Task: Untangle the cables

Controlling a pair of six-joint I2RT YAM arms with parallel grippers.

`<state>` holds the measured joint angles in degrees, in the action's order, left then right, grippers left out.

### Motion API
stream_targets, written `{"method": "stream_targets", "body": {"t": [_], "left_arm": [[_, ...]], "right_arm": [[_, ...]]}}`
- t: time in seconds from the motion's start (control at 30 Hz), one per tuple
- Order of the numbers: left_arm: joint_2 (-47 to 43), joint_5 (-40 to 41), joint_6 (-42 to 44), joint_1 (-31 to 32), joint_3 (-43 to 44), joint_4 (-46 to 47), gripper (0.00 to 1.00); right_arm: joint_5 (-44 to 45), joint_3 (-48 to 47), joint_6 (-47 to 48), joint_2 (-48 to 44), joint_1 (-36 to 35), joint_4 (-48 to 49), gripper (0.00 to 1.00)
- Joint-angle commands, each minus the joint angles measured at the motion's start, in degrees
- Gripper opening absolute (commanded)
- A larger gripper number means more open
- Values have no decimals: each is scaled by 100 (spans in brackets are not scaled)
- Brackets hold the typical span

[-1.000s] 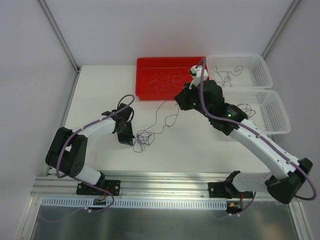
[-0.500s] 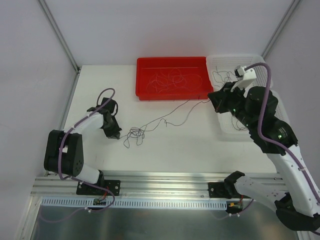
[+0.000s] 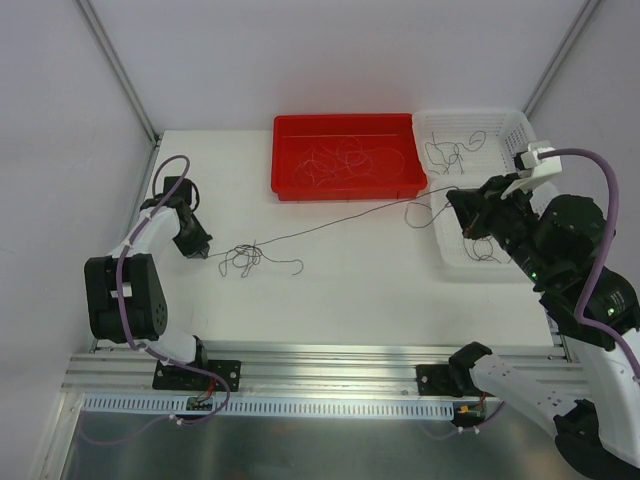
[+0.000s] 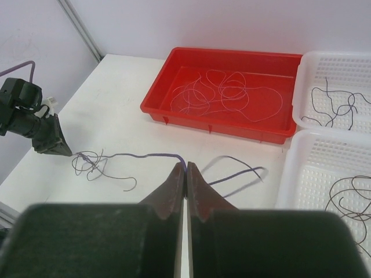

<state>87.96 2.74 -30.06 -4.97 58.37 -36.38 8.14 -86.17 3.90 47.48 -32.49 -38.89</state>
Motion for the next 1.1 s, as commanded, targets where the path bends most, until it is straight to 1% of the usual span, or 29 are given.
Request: {"method": "stream_targets", "body": {"t": [0.0,0.1,0.2,0.3,0.33,0.37,0.4,0.47,0.5,0.53,0.57,0.67,0.7,0.77,0.8,0.87,0.9,0.97,1.03,1.07], "left_arm": [[-7,655,326,-39,131,-220,0],[10,728,326,-153,8,-212,0],[-33,500,352,-206,8,-212,0],[-384,-123,466,-180,-97,-54,0],[-524,-638,553,-153,-150,112,0],[-769,-817,711,-127,-211,192,0],[-885,-967,799,-48,-334,236,0],[-1166,-1292,958,22,-440,280,0],[-1254,-1390,976,75,-571,307,0],[-1421,-1478,994,110,-642,351,0],[-1501,-1696,1029,145,-721,421,0],[-1650,-1961,1082,268,-1054,631,0],[-1651,-1979,1082,321,-1090,650,0],[-1554,-2032,1125,470,-1073,650,0],[-1537,-2119,1134,480,-1047,659,0],[-1519,-2129,1161,663,-1038,659,0],[-1528,-2094,1169,708,-1047,659,0],[-1563,-2067,1152,778,-1047,659,0],[-1563,-2076,1152,805,-1038,667,0],[-1563,-2102,1143,814,-1038,667,0]], "right_arm": [[100,-102,120,-116,41,-4,1],[249,-154,172,-152,41,-13,1],[162,-172,164,-99,41,-57,1],[-188,55,32,85,41,-109,1],[-303,152,-29,207,41,-127,1],[-409,266,-195,383,41,-101,1],[-558,598,-275,489,32,56,1],[-673,960,-364,787,41,346,1],[-674,1240,-529,910,41,582,1],[-656,1321,-566,1051,41,680,1],[-612,1392,-575,1226,50,777,1],[-271,1437,-592,1912,67,1103,1],[-130,1402,-601,2305,67,1147,6],[430,1165,-653,2703,76,1016,31],[503,1025,-750,3088,76,763,42],[347,953,-733,3232,-133,743,48],[259,1031,-681,3223,-274,1056,50],[-47,1216,-566,3188,-712,1418,50],[-251,1287,-733,3223,-916,1805,50],[-443,1348,-959,3284,-1074,1954,50]]}}
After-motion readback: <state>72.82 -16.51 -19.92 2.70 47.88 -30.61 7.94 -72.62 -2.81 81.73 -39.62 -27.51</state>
